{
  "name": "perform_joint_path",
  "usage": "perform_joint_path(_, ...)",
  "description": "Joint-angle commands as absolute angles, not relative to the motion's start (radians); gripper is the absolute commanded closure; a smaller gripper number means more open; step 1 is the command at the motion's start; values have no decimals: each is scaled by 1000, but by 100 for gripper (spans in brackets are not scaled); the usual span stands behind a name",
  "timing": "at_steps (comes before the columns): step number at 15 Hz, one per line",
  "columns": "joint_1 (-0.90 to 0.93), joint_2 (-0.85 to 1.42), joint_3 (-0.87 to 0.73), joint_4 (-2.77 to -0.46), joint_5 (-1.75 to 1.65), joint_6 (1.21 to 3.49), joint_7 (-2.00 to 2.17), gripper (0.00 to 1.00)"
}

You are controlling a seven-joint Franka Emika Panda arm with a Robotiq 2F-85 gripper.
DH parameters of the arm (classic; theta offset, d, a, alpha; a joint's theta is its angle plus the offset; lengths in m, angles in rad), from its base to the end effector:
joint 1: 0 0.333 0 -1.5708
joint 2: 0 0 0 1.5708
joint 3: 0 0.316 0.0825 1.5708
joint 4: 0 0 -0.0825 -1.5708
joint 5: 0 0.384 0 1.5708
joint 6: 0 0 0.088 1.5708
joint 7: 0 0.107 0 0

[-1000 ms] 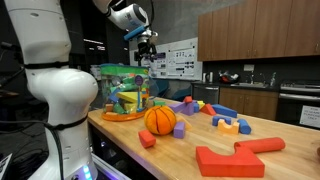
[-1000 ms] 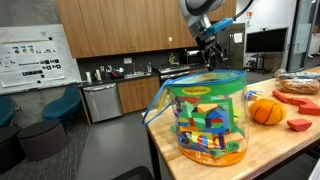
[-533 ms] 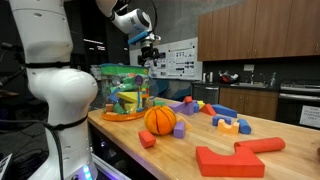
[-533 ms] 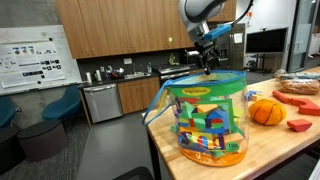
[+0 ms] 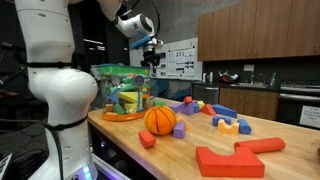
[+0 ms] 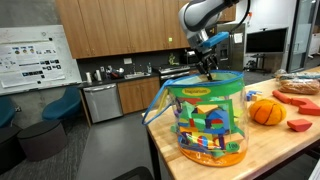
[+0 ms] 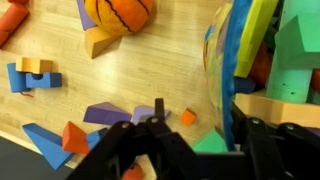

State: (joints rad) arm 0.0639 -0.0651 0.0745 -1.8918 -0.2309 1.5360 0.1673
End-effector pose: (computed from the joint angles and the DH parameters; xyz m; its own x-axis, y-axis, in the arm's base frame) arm 0.5071 0.0460 0.5114 0.9690 -0.0380 -0.2442 0.0305 -0.9622 0.2705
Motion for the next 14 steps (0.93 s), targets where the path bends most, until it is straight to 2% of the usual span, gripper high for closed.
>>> perform_joint_path(1,62,-64,73,-1892,-226,1554,172,73)
perform_joint_path(5,67,-63,80,-1871,-255,1572,172,99)
perform_joint_path(8,73,-63,87,-1848,-293,1571,174,100)
perform_joint_path(12,82,-48,104,-1789,-366,1546,163,99)
perform_joint_path(13,86,-42,108,-1777,-371,1538,156,73)
perform_joint_path(14,90,-37,113,-1769,-376,1528,142,72)
